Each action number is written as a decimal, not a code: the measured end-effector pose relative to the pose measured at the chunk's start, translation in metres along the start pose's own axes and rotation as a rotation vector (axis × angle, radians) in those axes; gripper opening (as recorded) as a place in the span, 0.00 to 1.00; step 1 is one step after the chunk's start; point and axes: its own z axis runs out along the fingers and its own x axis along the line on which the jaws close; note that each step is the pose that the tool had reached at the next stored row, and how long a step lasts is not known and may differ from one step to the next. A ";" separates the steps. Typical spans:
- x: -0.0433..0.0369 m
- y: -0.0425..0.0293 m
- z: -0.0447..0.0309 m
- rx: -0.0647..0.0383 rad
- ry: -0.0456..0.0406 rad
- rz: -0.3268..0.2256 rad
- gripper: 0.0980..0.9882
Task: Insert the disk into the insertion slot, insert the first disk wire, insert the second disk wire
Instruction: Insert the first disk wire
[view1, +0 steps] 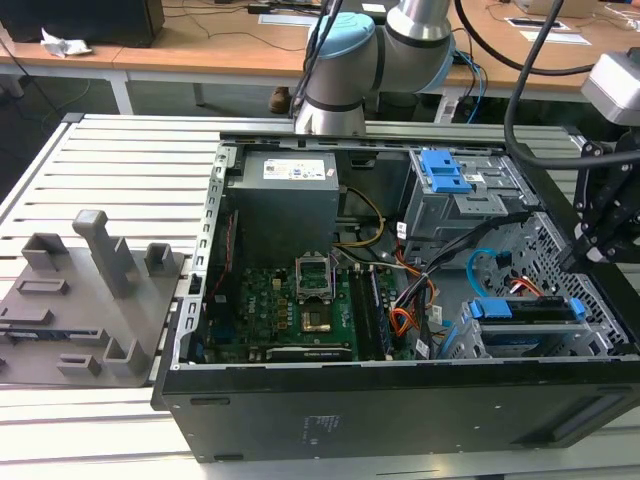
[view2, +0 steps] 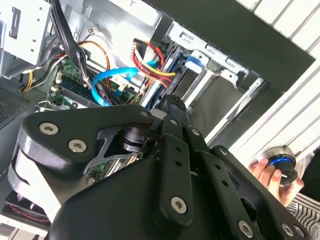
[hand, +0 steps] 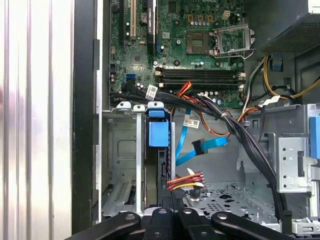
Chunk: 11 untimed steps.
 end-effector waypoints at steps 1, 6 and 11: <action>0.0001 0.0020 0.0006 0.000 0.0001 0.000 0.01; 0.0022 0.0140 0.0165 0.000 0.0006 0.000 0.01; 0.0033 0.0213 0.0189 0.000 0.0007 0.000 0.01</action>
